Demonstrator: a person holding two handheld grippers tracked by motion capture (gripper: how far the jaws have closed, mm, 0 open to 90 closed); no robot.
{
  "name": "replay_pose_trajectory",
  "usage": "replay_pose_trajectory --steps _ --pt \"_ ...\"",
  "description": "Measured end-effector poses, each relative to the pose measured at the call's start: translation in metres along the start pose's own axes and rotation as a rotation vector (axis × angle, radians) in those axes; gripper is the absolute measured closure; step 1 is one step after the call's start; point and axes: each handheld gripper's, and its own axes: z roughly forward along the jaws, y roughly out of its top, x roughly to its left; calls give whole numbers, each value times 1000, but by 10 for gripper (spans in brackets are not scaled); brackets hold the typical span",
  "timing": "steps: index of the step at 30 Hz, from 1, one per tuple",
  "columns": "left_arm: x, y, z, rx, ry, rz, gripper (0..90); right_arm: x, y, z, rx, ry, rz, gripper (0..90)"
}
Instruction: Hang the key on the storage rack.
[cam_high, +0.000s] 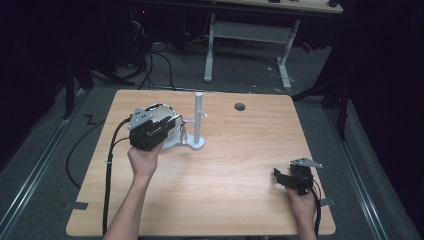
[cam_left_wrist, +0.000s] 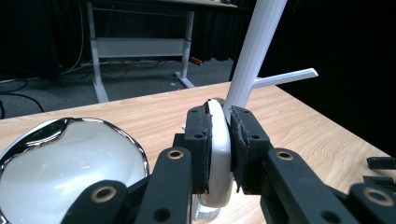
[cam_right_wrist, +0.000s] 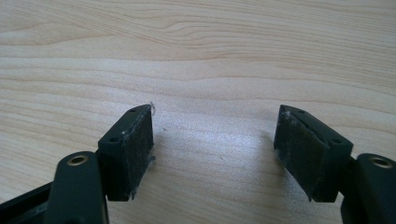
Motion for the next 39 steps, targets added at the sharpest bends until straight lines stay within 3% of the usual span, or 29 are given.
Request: replay_pose_trajectory --steps 13,32,39 --pt "1 13 -19 -65 5 -1 779 0 0 0 0 -1 -3 286" --pt "-9 26 -18 -93 -18 10 779 0 0 0 0 0 0 286" --pt "-9 25 -13 -91 -3 9 779 0 0 0 0 0 0 286"
